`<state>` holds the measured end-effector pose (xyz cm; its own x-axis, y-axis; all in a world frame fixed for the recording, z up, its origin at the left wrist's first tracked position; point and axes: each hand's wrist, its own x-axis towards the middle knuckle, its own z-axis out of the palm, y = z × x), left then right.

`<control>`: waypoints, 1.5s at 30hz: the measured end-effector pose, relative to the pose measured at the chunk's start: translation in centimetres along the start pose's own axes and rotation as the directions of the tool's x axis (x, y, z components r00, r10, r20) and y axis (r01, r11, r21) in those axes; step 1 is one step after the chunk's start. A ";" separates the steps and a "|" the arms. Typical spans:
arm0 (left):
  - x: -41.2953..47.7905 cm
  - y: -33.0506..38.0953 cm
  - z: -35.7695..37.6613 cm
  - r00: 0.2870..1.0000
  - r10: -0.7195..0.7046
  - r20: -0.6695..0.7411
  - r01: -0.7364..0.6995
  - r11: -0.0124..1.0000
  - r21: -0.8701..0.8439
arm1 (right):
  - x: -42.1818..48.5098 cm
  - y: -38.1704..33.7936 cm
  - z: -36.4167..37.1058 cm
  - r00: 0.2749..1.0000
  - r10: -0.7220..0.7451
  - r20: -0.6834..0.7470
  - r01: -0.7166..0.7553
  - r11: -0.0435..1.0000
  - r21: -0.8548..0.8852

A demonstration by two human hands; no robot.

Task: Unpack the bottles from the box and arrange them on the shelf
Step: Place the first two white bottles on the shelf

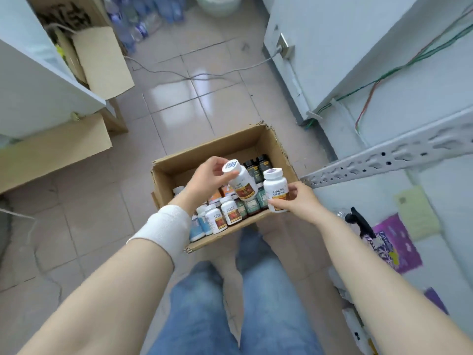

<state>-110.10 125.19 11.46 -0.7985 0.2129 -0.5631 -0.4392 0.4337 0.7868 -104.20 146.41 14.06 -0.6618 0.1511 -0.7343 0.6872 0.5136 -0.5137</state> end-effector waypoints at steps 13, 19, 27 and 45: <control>-16.3 14.0 -0.7 0.841 0.471 0.265 -0.515 0.848 0.126 | -24.1 0.8 0.2 0.839 -0.028 -0.543 0.290 0.867 0.405; -23.9 21.9 4.0 0.664 0.647 0.375 -0.716 0.694 0.071 | -33.9 3.0 -3.7 0.720 -0.032 -0.693 0.444 0.790 0.424; -33.3 32.6 12.3 0.422 0.809 0.409 -0.893 0.450 0.030 | -45.4 6.4 -9.6 0.531 -0.029 -0.847 0.590 0.730 0.345; -26.6 53.3 31.3 0.239 0.777 0.583 -0.955 0.296 -0.003 | -46.1 6.0 -31.8 0.319 0.041 -0.947 0.495 0.844 0.203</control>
<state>-99.32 170.04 60.45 -0.2918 0.8980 0.3294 0.6313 -0.0780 0.7717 -79.07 169.40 58.89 -0.4670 0.8688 0.1647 0.3133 0.3368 -0.8879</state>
